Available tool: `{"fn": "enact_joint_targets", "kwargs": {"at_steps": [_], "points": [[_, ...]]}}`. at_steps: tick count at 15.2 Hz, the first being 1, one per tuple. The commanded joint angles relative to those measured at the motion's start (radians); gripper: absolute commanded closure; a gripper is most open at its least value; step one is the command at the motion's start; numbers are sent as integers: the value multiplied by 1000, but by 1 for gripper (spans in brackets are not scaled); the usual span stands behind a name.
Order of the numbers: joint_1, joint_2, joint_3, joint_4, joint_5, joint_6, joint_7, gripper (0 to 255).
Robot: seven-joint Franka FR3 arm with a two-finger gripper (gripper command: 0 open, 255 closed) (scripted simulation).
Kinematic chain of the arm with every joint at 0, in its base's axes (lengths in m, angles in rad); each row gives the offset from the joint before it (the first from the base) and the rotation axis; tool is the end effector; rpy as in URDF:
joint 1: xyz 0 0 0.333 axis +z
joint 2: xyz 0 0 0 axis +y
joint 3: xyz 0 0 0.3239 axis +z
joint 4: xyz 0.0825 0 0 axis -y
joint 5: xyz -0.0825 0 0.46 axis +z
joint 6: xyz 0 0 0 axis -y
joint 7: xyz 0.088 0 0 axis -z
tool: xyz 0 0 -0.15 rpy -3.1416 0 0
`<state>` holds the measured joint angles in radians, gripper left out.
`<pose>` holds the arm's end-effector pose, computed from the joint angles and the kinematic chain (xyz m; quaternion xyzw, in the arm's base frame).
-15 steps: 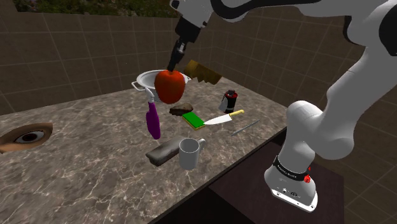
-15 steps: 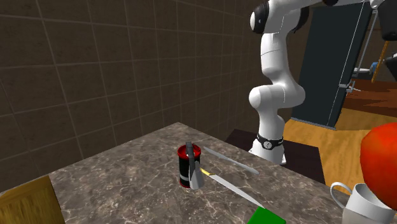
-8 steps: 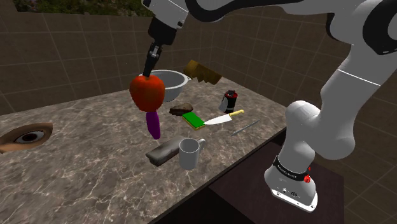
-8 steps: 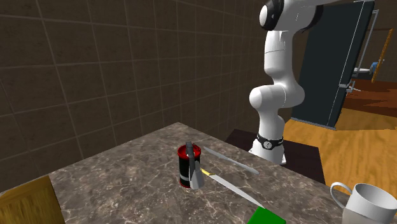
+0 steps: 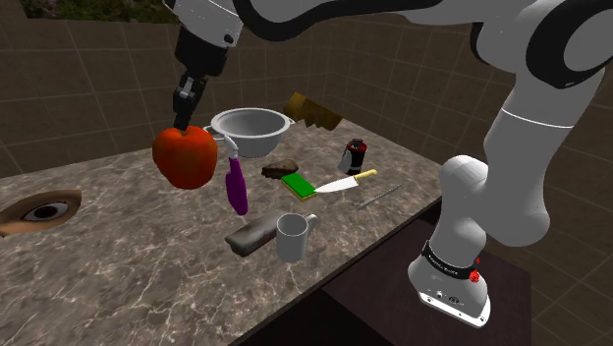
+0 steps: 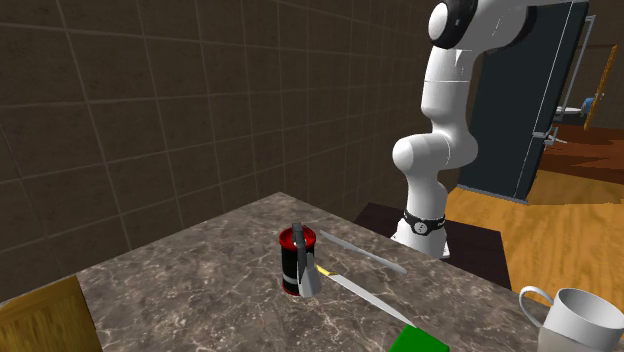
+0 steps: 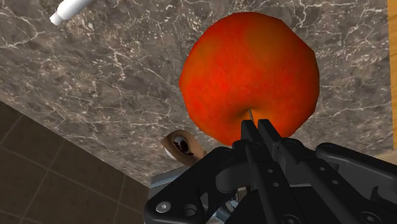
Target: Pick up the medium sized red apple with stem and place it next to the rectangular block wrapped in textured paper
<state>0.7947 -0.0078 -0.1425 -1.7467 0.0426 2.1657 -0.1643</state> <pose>0.5462 0.4208 0.5618 -0.9000 -0.3805 -0.2005 0.0708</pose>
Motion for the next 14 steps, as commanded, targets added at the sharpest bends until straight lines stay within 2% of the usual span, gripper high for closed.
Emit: {"fn": "enact_joint_targets", "kwargs": {"at_steps": [1,14], "points": [[5,20,6,3,-2,19,13,255],[6,33,6,-157,6,191,3,255]]}}
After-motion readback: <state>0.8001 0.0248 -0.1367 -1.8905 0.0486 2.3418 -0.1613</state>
